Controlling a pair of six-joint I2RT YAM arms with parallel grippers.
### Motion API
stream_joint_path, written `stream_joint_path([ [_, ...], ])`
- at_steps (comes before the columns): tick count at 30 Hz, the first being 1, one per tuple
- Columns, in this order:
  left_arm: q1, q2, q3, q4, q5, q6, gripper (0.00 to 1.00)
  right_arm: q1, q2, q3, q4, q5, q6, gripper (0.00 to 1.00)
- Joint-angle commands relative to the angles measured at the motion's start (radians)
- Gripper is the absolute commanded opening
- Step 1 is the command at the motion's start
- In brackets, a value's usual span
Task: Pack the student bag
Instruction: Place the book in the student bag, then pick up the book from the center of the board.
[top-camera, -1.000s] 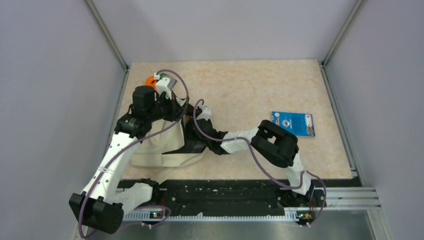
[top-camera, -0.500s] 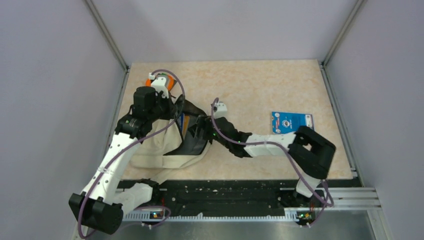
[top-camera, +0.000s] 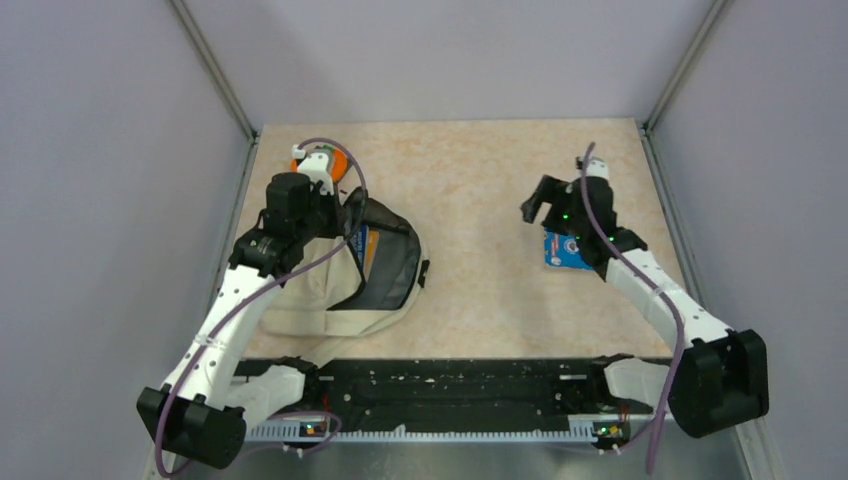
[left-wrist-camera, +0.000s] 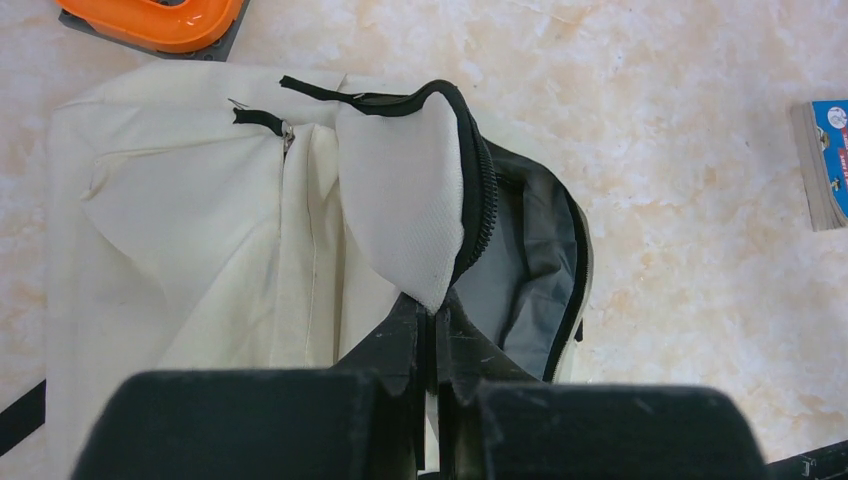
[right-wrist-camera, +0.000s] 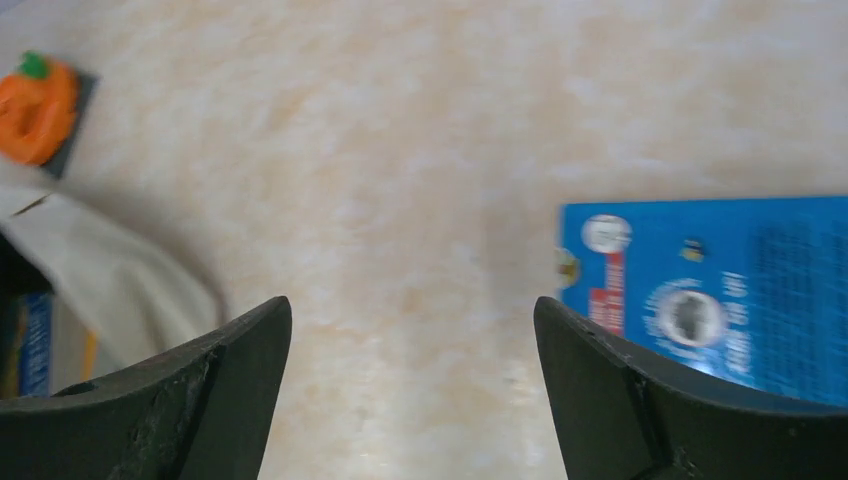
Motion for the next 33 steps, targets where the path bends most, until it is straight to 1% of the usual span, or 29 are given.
stream_joint_path([
  [1,0.0,-0.008,0.014,0.045,-0.014,-0.002,0.0,-0.246,-0.056,-0.043,-0.182,-0.087,-0.056,0.89],
  [4,0.0,-0.004,0.015,0.044,-0.011,-0.005,0.0,-0.406,-0.094,-0.105,-0.169,-0.066,-0.042,0.89],
  [7,0.0,-0.004,0.015,0.044,-0.008,-0.008,0.0,-0.532,-0.122,-0.183,-0.143,-0.012,-0.02,0.92],
  [11,0.0,-0.003,0.015,0.043,-0.007,-0.01,0.0,-0.685,-0.123,-0.271,-0.094,-0.021,0.032,0.92],
  [14,0.0,-0.005,0.014,0.043,-0.004,-0.011,0.0,-0.703,-0.112,-0.305,-0.073,0.019,0.026,0.92],
  [19,0.0,-0.005,0.015,0.043,0.004,-0.015,0.0,-0.715,-0.085,-0.318,-0.049,0.061,-0.001,0.92],
  [21,0.0,-0.007,0.015,0.043,0.01,-0.017,0.0,-0.735,-0.066,-0.319,-0.017,0.04,-0.02,0.92],
  [23,0.0,-0.008,0.015,0.043,0.01,-0.019,0.0,-0.757,-0.036,-0.321,0.027,-0.029,-0.041,0.92],
  [25,0.0,-0.008,0.017,0.042,0.01,-0.02,0.0,-0.764,0.006,-0.3,0.032,-0.065,-0.05,0.9],
  [28,0.0,-0.011,0.016,0.042,0.008,-0.02,0.0,-0.766,0.051,-0.279,0.045,-0.118,-0.055,0.85],
  [32,0.0,-0.011,0.017,0.038,0.0,-0.019,0.0,-0.765,0.045,-0.279,0.072,-0.163,-0.046,0.75],
  [33,0.0,-0.012,0.017,0.038,0.0,-0.019,0.0,-0.765,0.038,-0.278,0.072,-0.163,-0.046,0.73],
])
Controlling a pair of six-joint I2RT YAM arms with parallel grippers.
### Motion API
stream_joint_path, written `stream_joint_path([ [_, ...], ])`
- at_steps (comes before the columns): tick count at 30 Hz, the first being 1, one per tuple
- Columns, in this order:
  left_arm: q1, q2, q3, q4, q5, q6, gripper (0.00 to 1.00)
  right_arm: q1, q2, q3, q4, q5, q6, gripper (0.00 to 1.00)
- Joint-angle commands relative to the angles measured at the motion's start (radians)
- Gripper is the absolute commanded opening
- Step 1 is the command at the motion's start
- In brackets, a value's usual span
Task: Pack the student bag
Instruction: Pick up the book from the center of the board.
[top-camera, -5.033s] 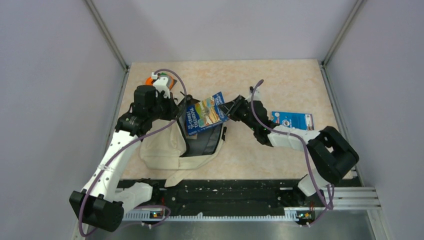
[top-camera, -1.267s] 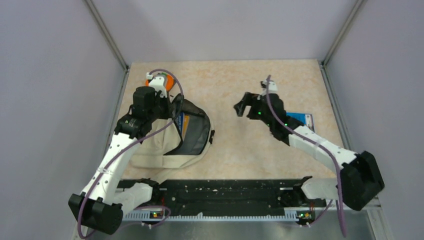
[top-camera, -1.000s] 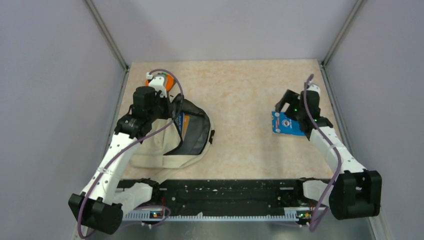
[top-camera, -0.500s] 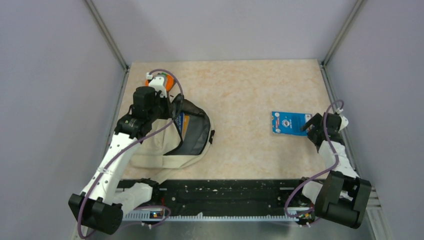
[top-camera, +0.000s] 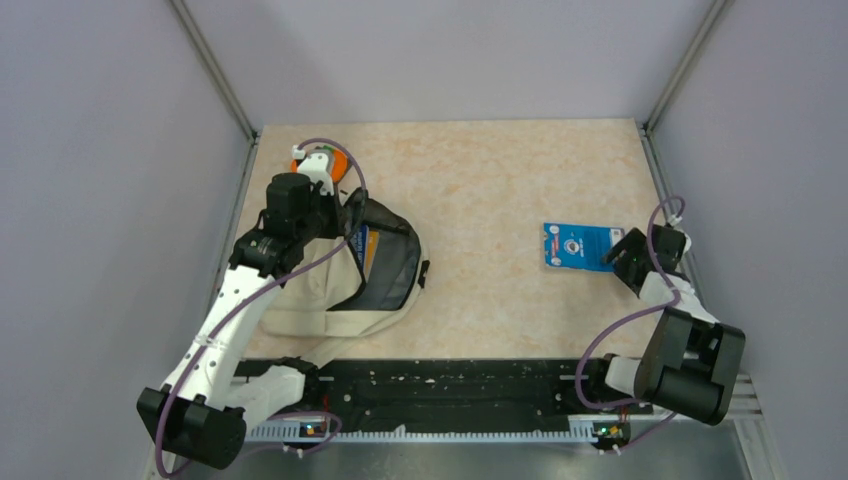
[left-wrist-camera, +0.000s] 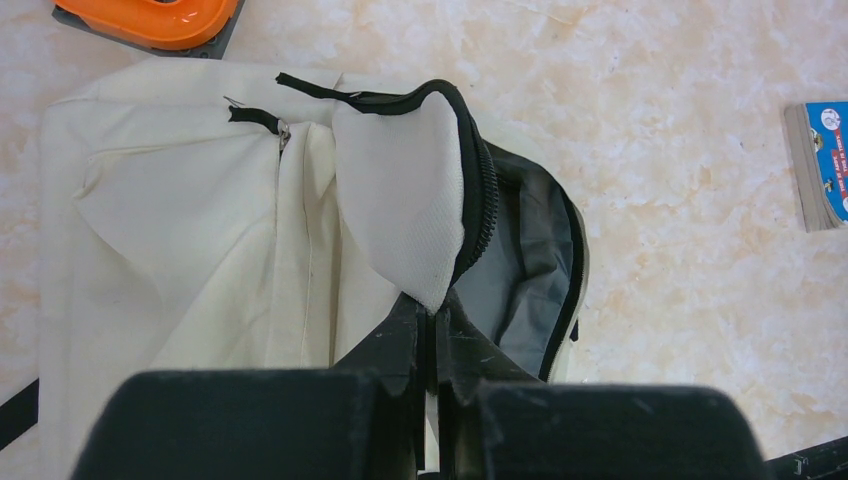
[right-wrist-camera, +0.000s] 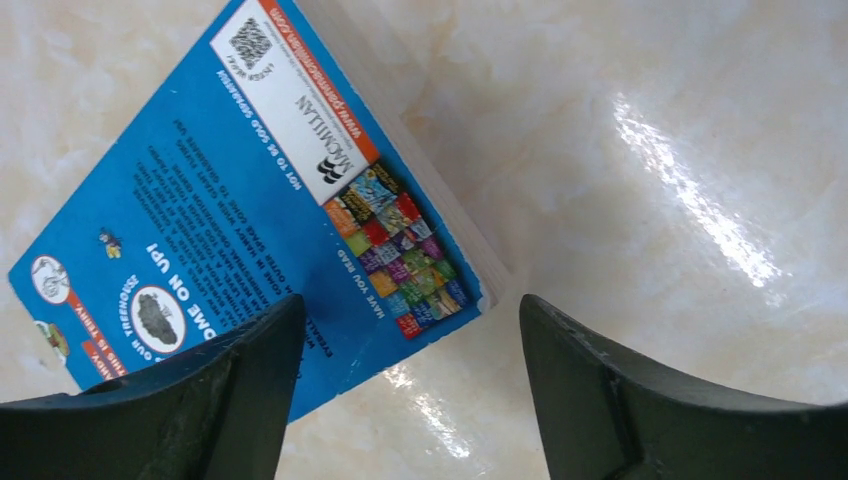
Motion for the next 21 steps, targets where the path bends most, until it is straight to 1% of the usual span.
stream_joint_path([
  [1,0.0,-0.013,0.017,0.039,-0.005,-0.008,0.0,-0.008,-0.027,0.043,0.067,-0.054,-0.015,0.72],
  [5,0.0,-0.011,0.017,0.039,-0.004,-0.008,0.0,-0.008,-0.054,0.047,0.067,-0.017,-0.048,0.72],
  [10,0.0,-0.009,0.017,0.038,-0.001,-0.008,0.0,-0.009,-0.054,0.04,0.103,-0.028,-0.05,0.7],
  [12,0.0,-0.012,0.016,0.038,-0.005,-0.008,0.0,-0.008,-0.055,0.036,0.106,-0.042,-0.049,0.7],
  [21,0.0,-0.008,0.015,0.038,-0.007,-0.008,0.0,-0.008,-0.084,-0.031,0.26,-0.133,0.008,0.67],
])
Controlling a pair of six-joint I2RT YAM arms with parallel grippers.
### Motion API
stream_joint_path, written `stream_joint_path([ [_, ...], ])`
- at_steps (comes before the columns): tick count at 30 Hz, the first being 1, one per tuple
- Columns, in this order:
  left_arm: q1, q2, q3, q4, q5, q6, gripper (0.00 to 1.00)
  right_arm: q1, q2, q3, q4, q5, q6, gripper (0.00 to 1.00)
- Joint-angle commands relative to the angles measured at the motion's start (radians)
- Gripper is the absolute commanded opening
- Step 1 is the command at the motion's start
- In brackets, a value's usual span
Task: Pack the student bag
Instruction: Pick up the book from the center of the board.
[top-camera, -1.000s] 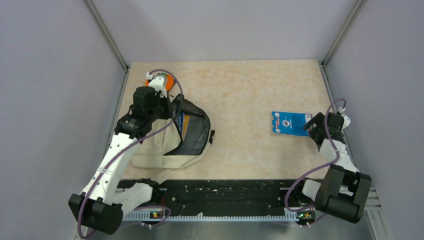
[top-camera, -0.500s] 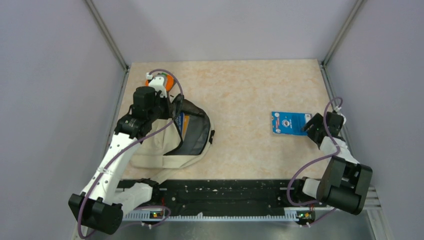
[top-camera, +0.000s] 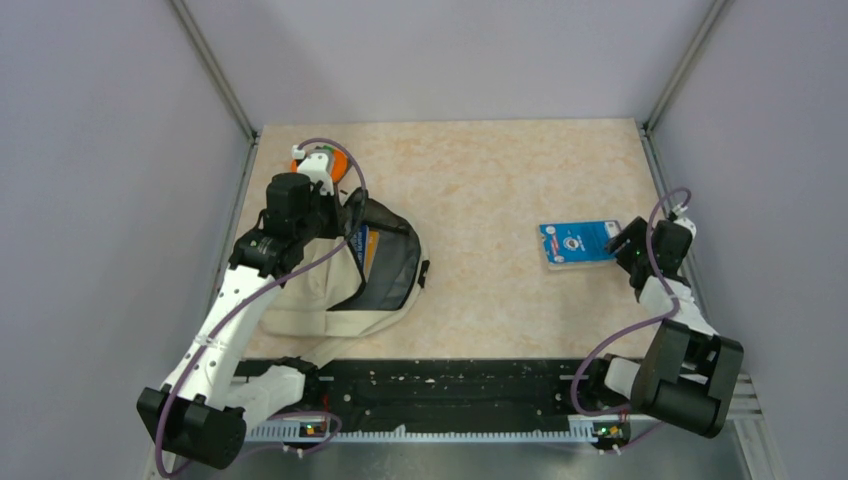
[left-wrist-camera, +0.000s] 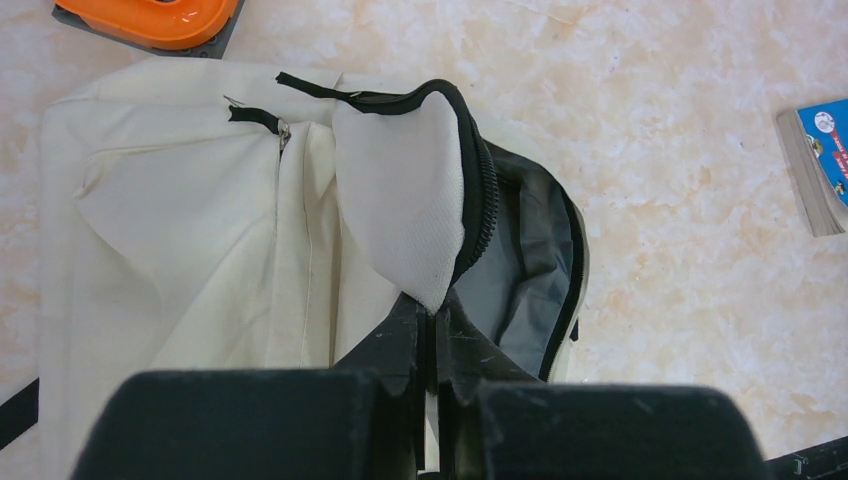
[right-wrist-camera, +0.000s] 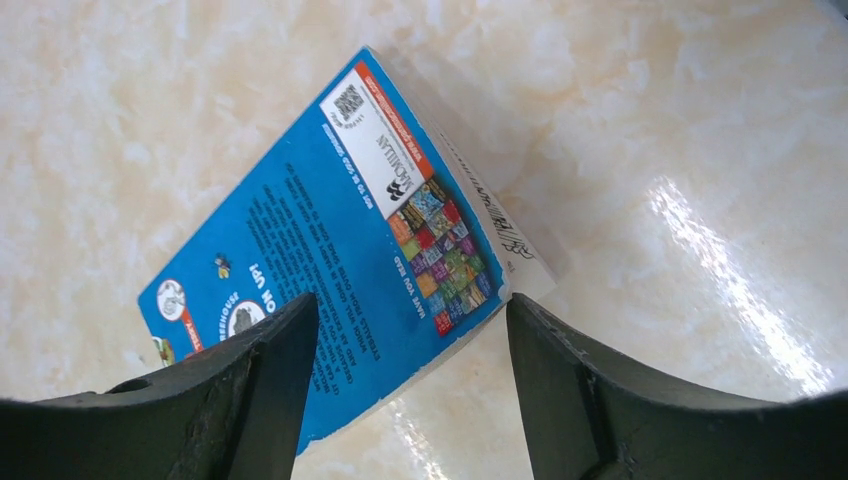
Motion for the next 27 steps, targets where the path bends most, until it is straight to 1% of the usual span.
stream_joint_path([
  [1,0.0,-0.007,0.016,0.038,-0.007,-0.007,0.0,-0.007,-0.028,-0.031,0.154,-0.07,0.044,0.67],
  [4,0.0,-0.008,0.017,0.038,-0.007,-0.007,0.0,-0.007,-0.004,-0.048,0.203,-0.084,0.069,0.66],
  [10,0.0,-0.005,0.015,0.036,-0.013,-0.006,0.0,-0.007,0.065,-0.079,0.312,-0.096,0.129,0.6],
  [13,0.0,-0.006,0.015,0.038,-0.013,-0.004,0.0,-0.007,0.098,-0.083,0.355,-0.098,0.147,0.55],
  [15,0.0,-0.004,0.013,0.038,-0.01,-0.003,0.0,-0.007,0.121,-0.082,0.381,-0.097,0.157,0.5],
  [16,0.0,-0.004,0.014,0.038,-0.011,-0.002,0.0,-0.007,0.14,-0.082,0.393,-0.098,0.16,0.46],
  [18,0.0,-0.003,0.012,0.039,-0.015,0.001,0.0,-0.007,0.166,-0.075,0.41,-0.103,0.165,0.37],
  [22,0.0,0.007,0.013,0.034,-0.025,0.011,0.0,-0.007,0.178,-0.051,0.422,-0.126,0.166,0.06],
  [23,0.0,0.009,0.015,0.03,-0.051,0.012,0.0,-0.007,0.168,-0.044,0.42,-0.132,0.167,0.0],
  [24,0.0,0.011,0.017,0.028,-0.064,0.014,0.01,-0.007,0.152,-0.035,0.414,-0.144,0.166,0.0],
  [25,0.0,0.01,0.018,0.026,-0.074,0.016,0.08,-0.007,0.135,-0.026,0.407,-0.159,0.163,0.0],
  [27,0.0,0.006,0.018,0.026,-0.095,0.024,0.39,-0.008,0.086,-0.003,0.392,-0.203,0.156,0.0],
])
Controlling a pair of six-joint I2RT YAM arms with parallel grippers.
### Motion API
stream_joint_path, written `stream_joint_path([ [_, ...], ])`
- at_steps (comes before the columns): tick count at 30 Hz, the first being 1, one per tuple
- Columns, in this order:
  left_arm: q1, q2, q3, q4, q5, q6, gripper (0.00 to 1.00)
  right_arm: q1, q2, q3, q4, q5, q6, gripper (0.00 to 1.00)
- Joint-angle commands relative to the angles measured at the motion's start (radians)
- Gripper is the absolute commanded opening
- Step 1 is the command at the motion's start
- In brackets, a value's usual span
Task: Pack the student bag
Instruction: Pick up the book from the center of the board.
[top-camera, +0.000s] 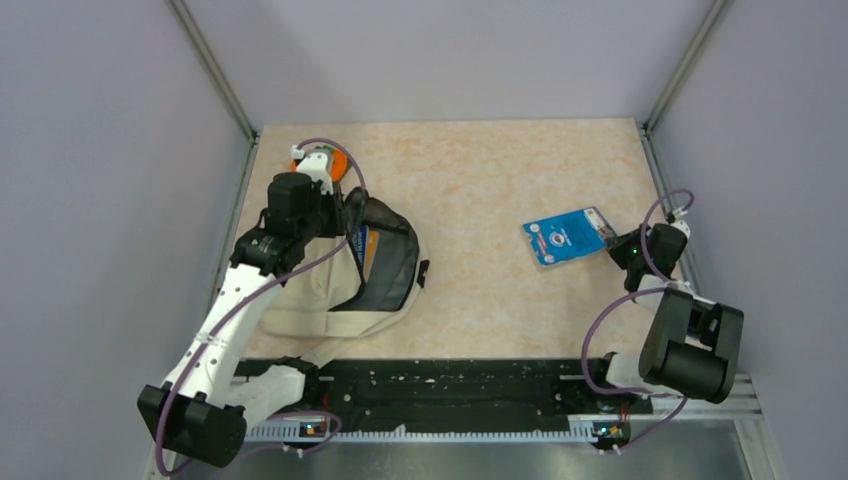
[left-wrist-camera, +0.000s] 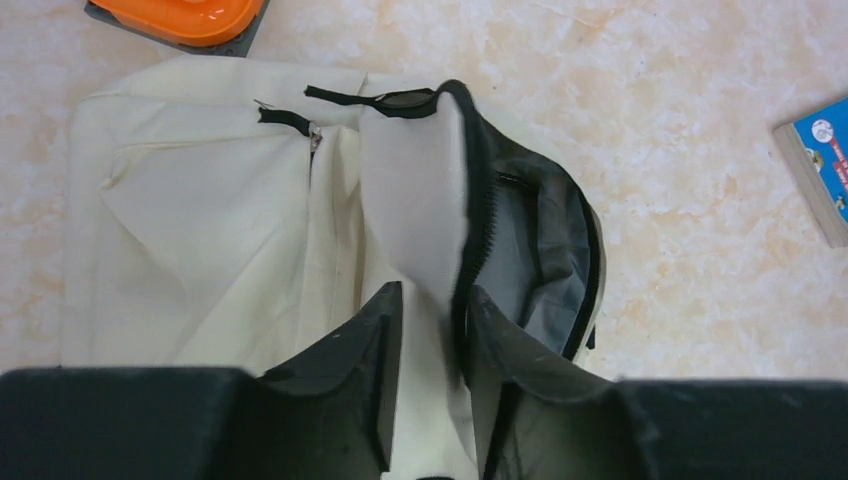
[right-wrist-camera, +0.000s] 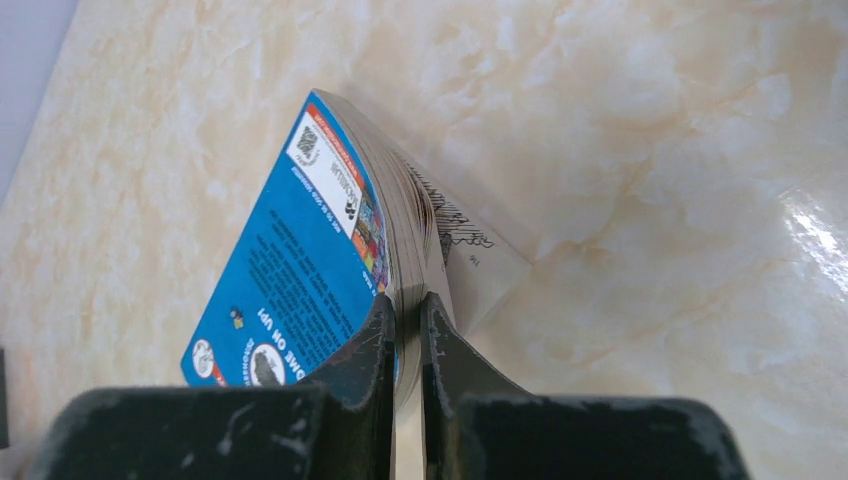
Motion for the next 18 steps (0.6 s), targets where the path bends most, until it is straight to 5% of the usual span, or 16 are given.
stream_joint_path([
  [1,0.0,-0.008,0.017,0.028,-0.072,0.023,0.54,-0.005,-0.105,0.084,0.02,-0.123,-0.009,0.0],
  [5,-0.002,-0.046,0.005,0.056,-0.029,0.042,0.76,0.018,-0.206,0.128,0.008,-0.246,-0.009,0.0],
  [18,-0.046,-0.179,-0.037,0.322,0.462,-0.062,0.9,0.368,-0.41,0.32,-0.025,-0.405,0.033,0.0],
])
